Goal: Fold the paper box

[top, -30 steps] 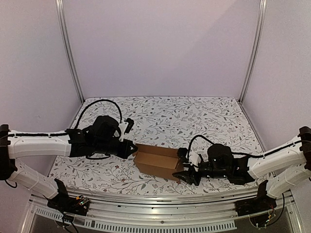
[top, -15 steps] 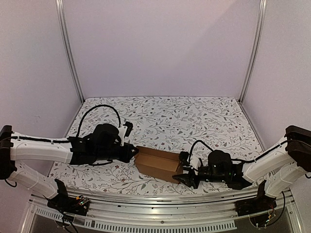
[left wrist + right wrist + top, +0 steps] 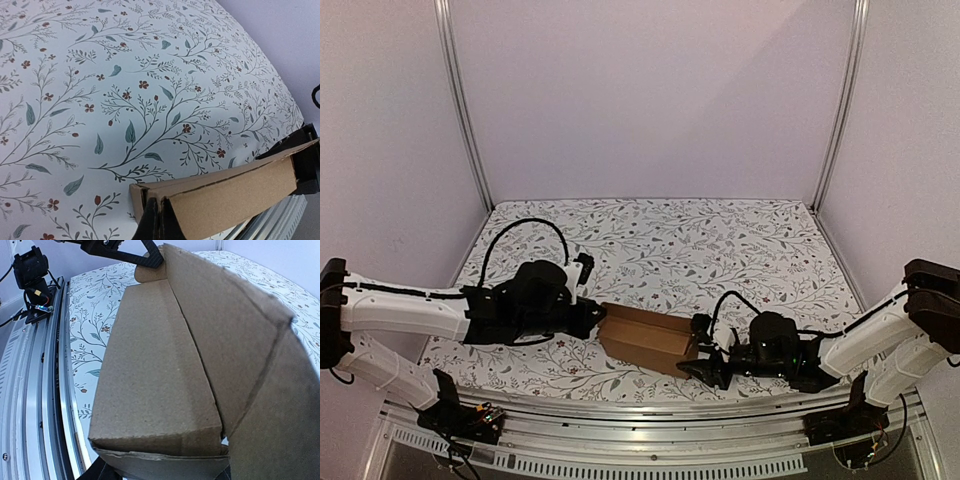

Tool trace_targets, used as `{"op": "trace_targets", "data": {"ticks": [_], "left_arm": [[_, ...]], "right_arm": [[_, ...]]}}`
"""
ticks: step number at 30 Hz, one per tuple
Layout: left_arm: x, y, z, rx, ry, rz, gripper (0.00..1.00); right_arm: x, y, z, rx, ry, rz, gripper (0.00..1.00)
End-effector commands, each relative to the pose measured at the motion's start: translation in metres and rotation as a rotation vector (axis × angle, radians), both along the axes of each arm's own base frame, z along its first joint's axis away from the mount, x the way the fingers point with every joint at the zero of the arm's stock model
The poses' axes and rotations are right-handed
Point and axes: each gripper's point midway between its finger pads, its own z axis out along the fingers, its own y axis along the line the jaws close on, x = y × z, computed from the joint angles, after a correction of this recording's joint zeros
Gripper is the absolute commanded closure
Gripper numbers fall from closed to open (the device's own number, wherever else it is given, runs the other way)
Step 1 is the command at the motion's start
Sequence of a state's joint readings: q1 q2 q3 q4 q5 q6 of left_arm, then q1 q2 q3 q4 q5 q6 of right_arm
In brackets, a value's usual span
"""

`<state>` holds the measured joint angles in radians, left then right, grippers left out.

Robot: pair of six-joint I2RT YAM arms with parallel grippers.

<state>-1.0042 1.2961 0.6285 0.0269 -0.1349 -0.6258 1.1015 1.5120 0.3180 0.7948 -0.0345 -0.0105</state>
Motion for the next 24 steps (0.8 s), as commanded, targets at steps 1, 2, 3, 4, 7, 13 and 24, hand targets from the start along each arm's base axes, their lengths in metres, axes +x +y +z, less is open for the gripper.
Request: {"op": "trace_targets", "data": {"ticks": [1, 2, 3, 4, 7, 13, 24], "left_arm": [[-0.06, -0.002, -0.049, 0.089, 0.191, -0.159, 1.0], [-0.062, -0.003, -0.051, 0.091, 0.196, -0.161, 1.0], [-0.064, -0.003, -0.052, 0.091, 0.201, -0.162, 1.0], [-0.066, -0.004, -0.054, 0.094, 0.205, -0.165, 1.0], [-0.065, -0.004, -0.058, 0.111, 0.196, -0.147, 1.0], [-0.073, -0.006, -0.068, 0.144, 0.206, -0.154, 1.0], [-0.08, -0.002, -0.082, 0.231, 0.202, -0.131, 1.0]], "right_arm": [[0.032, -0.016, 0.002, 0.014, -0.018, -0.194, 0.63], [0.032, -0.017, 0.001, 0.013, -0.017, -0.195, 0.63], [0.031, -0.017, 0.0, 0.011, -0.015, -0.196, 0.62], [0.031, -0.018, 0.0, 0.01, -0.014, -0.198, 0.62], [0.032, -0.02, -0.005, -0.001, -0.013, -0.206, 0.62], [0.033, -0.026, -0.013, -0.02, -0.01, -0.229, 0.62], [0.035, -0.031, -0.008, -0.003, -0.009, -0.259, 0.47]]}}
